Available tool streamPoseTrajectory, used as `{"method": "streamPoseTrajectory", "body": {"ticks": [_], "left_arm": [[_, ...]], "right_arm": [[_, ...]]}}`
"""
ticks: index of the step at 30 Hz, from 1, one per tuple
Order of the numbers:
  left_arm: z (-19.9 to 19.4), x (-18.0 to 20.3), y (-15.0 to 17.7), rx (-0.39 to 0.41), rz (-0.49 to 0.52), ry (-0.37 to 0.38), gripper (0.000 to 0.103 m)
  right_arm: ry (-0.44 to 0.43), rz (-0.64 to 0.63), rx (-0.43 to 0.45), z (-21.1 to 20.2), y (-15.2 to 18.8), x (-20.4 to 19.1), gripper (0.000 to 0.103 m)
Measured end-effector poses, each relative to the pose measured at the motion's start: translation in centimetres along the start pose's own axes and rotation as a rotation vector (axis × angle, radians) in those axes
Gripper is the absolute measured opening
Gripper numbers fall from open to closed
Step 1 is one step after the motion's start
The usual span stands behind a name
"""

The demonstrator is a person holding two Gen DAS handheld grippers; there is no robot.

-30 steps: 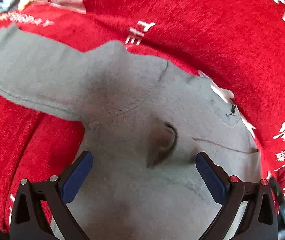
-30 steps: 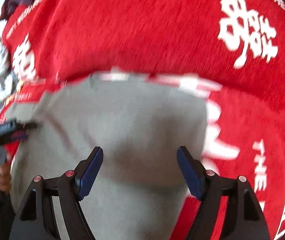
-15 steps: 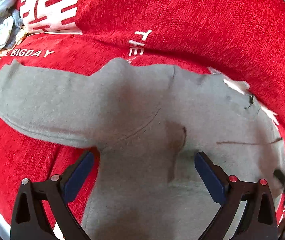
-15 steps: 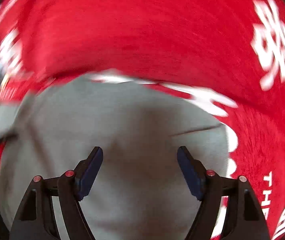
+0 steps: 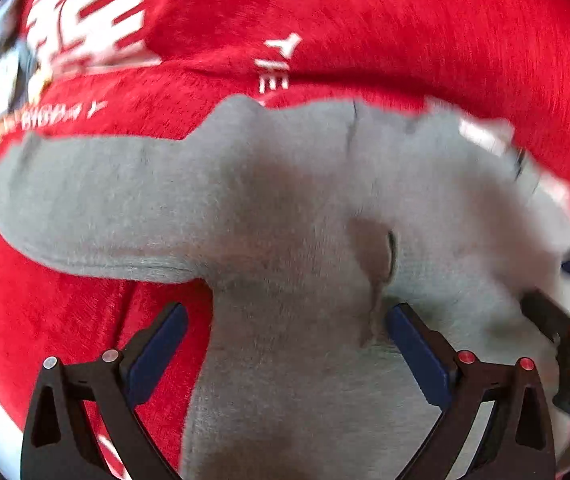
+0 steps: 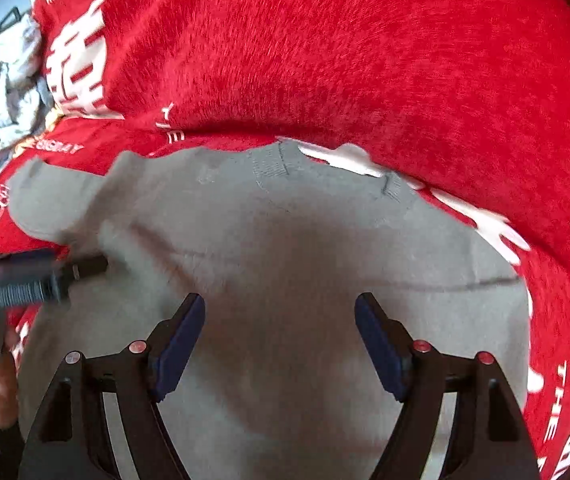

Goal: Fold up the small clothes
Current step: 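Fold the held sleeve across the sweater body and release it, then grasp the other sleeve cuff with the left tool and lift it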

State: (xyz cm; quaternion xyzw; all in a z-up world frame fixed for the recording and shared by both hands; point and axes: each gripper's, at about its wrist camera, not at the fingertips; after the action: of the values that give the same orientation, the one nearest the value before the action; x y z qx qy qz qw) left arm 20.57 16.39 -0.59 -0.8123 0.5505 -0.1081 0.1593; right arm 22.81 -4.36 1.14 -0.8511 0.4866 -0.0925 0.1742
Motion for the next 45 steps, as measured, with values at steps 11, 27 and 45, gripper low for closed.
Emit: {"method": "streamPoseTrajectory", "body": {"ticks": [11,27,45], "left_arm": [[-1.3,-1.6,1.9,-0.012,-0.01,-0.004,0.103],[-2.9,-13.0,0.9,0.029,-0.337,0.004,0.102],[4.0,-28.8,-7.9,0.106,-0.614,0.014,0.008]], "right_arm": [[0.11,0.016,0.021,2.8,-2.8,0.7,0.083],[0.03,0.047,-0.033,1.3,2.2,-0.7,0.093],[0.022,0.036,0.022,-1.5,4.4,-4.6,0.093]]}}
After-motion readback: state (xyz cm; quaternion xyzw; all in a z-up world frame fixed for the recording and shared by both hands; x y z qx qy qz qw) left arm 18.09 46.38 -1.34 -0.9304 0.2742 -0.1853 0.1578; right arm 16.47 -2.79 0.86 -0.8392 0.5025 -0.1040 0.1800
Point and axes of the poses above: each gripper's, at about its wrist camera, not at the fingertips, and z roughly the way its jaws point, x to its right, y to its underside, and after that the axes turned 2 degrees about x, right-handed
